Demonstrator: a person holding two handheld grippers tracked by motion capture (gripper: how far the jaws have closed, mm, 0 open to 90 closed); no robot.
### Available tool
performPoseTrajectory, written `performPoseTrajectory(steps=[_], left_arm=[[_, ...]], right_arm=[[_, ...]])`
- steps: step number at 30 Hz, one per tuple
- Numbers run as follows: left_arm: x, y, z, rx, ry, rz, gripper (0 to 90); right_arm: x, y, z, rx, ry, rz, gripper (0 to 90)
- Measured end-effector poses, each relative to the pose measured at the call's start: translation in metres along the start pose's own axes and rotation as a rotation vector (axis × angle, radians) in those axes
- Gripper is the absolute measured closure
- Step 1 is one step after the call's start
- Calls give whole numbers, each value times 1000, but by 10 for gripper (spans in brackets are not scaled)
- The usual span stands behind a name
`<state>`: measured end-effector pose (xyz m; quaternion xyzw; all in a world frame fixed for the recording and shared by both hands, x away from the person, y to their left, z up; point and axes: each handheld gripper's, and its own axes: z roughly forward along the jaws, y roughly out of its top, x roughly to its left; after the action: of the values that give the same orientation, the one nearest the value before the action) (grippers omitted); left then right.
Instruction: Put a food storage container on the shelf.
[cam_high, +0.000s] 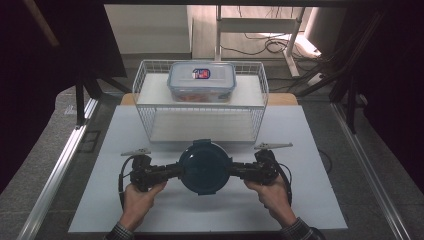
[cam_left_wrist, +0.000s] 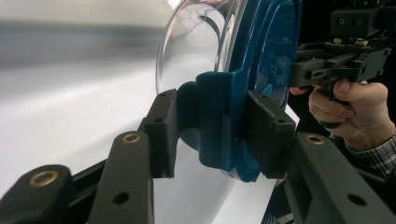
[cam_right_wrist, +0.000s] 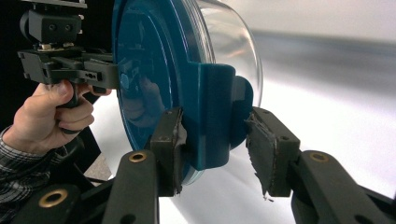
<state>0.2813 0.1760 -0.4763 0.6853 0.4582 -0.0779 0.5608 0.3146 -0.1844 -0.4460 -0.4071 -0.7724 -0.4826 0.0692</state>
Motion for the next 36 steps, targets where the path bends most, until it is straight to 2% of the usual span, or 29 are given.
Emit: performPoseTrajectory(steps=[8,13,20,25,36], left_arm=[[-17,43,-11,-39,9,62,567],[-27,70,-20,-70,12,78,567],[-42,102,-33,-101,19,96,567],[-54,132,-43,-116,24,116,567],[-64,194,-53,-132,29,138,565]], right_arm=[[10,40,-16,-43,0,-43,569],[20,71,-26,-62,-1,-67,569],[32,105,-36,-94,2,-85,567],[40,130,-46,-122,10,-95,567],[51,183,-58,-185,-2,-96,566]])
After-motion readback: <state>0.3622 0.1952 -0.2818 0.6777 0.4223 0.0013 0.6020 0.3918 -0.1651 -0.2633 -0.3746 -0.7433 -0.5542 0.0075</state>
